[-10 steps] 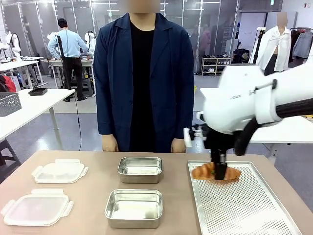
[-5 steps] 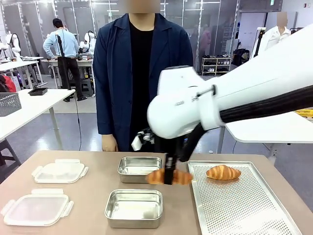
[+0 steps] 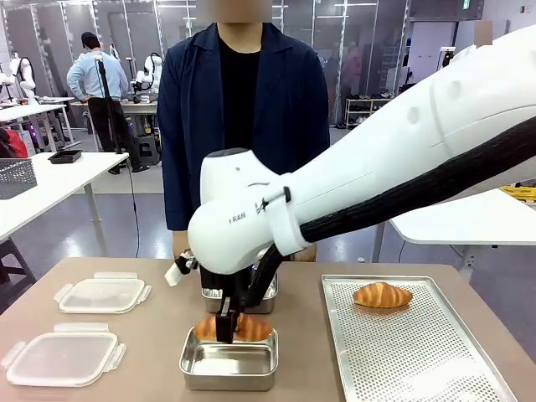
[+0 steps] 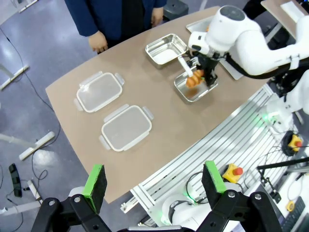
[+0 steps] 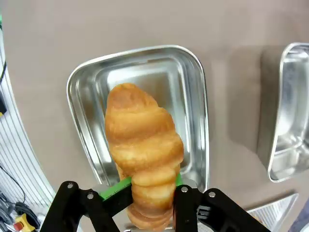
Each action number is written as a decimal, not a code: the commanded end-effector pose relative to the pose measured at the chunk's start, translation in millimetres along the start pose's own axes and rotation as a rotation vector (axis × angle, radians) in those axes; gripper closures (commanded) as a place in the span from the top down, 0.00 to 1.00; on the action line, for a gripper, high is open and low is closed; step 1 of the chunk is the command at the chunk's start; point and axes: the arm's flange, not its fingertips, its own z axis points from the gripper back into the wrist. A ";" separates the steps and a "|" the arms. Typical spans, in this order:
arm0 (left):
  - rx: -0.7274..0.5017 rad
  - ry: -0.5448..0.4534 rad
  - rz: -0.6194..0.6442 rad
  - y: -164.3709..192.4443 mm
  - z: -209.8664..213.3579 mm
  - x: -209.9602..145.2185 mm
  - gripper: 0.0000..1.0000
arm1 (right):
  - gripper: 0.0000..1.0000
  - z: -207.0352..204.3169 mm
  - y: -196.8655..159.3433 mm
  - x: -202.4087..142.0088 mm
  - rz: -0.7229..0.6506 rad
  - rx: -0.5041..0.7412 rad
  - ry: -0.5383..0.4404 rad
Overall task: Place the bread into the airtight container.
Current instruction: Pick up a Butter Roll and place it into an empty Airtight Container.
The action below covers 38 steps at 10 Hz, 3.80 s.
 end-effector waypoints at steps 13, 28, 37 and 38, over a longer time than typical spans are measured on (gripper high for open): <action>-0.002 -0.003 0.000 -1.0 2.8 3.4 1.00 | 1.00 3.0 -4.5 -0.1 0.007 -0.032 0.005; -0.002 -0.003 0.000 -1.0 2.8 3.4 1.00 | 1.00 3.1 -5.7 -1.5 0.019 -0.028 0.012; -0.002 -0.003 0.000 -1.0 2.8 3.4 1.00 | 1.00 138.1 -10.6 -250.7 0.232 -0.462 0.005; -0.002 -0.003 0.000 -1.0 2.8 3.4 1.00 | 1.00 137.1 -19.1 -283.1 0.205 -0.466 0.006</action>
